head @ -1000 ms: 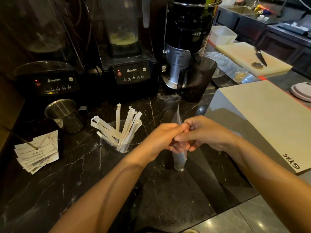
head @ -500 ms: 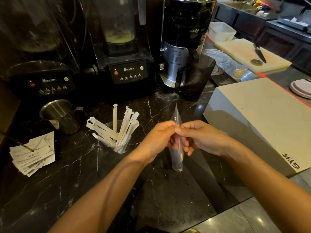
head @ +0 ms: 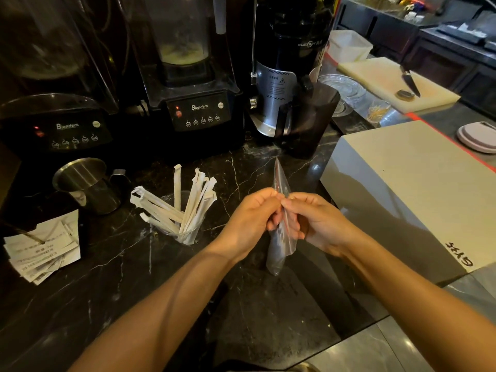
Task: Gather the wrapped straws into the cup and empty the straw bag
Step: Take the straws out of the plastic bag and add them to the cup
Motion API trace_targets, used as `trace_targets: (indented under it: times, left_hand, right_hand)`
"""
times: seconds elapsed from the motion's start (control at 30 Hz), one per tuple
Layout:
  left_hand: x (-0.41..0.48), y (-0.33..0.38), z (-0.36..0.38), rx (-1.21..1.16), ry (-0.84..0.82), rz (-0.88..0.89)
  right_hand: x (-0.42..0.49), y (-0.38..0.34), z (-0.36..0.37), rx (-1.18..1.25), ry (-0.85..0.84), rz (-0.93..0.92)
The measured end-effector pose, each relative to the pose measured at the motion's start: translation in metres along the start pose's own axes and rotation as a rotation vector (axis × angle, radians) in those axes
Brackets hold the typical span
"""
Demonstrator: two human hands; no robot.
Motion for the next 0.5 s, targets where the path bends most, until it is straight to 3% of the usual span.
trace_targets:
  times: [0.2, 0.37, 0.5]
  left_hand:
    - [-0.003, -0.004, 0.002, -0.003, 0.008, 0.004]
    - [-0.005, -0.006, 0.001, -0.189, 0.013, -0.056]
    - [-0.002, 0.000, -0.004, -0.003, -0.059, -0.047]
  right_hand:
    - [-0.004, 0.007, -0.002, 0.007, 0.024, 0.009]
    - [-0.001, 0.011, -0.010, 0.195, 0.072, 0.025]
    - [-0.003, 0.008, -0.014, 0.057, 0.117, 0.045]
Point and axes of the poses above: each hand's wrist, its own x-axis towards the middle knuckle, its own z-axis out of the palm, y = z × x, the point moved 9 cm from there along x, towards the middle knuckle, and after that the axes turned 1 degree about -z, right-handed, at the moved point
